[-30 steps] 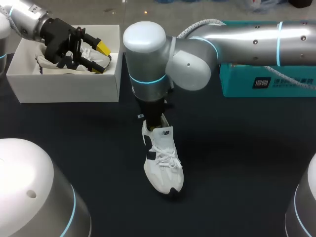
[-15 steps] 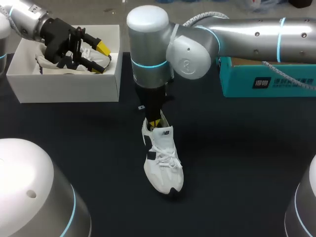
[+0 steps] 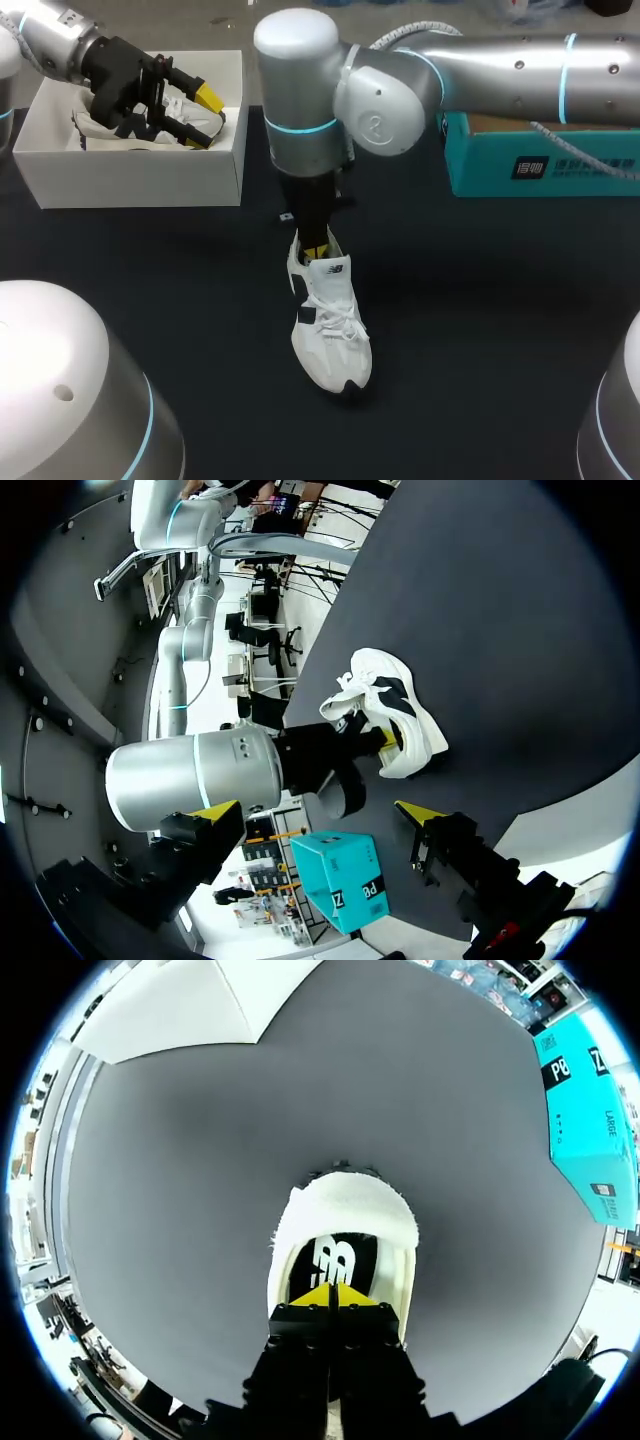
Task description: Take the shoe out of the shoebox, open the shoe tongue, remove and reinsert the insole, then place the shoe into the shoebox
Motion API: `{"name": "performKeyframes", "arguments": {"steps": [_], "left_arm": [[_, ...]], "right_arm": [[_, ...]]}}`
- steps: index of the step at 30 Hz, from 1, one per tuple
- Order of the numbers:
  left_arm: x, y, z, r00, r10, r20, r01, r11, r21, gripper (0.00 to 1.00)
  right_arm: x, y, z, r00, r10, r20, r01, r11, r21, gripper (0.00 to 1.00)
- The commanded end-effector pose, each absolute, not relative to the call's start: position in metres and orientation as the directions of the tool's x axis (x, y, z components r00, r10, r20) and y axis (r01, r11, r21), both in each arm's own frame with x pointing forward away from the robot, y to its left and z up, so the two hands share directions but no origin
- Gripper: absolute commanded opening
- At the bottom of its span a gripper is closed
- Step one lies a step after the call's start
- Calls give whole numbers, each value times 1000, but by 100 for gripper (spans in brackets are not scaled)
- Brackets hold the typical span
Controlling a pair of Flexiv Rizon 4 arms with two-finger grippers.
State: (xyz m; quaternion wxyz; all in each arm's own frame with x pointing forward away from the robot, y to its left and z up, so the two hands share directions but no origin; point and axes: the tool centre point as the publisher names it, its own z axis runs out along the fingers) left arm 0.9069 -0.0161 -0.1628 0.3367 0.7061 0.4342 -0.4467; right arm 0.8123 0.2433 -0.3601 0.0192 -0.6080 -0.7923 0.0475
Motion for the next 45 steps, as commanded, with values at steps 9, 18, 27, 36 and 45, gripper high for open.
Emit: {"name": "performKeyframes", "arguments": {"steps": [9, 18, 27, 36, 45], "left_arm": [[907, -15, -163, 225, 314, -922, 913, -398, 88, 100], [907, -15, -163, 225, 314, -922, 913, -398, 88, 100], [907, -15, -163, 225, 314, -922, 913, -398, 88, 100], [907, -15, -163, 225, 314, -922, 913, -398, 88, 100], [907, -15, -163, 225, 314, -922, 913, -398, 88, 100]], "right_arm": [[822, 252, -339, -221, 974, -56, 951, 202, -234, 0], [808, 253, -345, -198, 980, -31, 949, 183, -257, 0], [795, 242, -349, -203, 977, -63, 945, 179, -273, 0], [780, 237, -346, -202, 977, -73, 936, 171, -306, 0], [771, 234, -347, -195, 979, -59, 929, 165, -330, 51]]}}
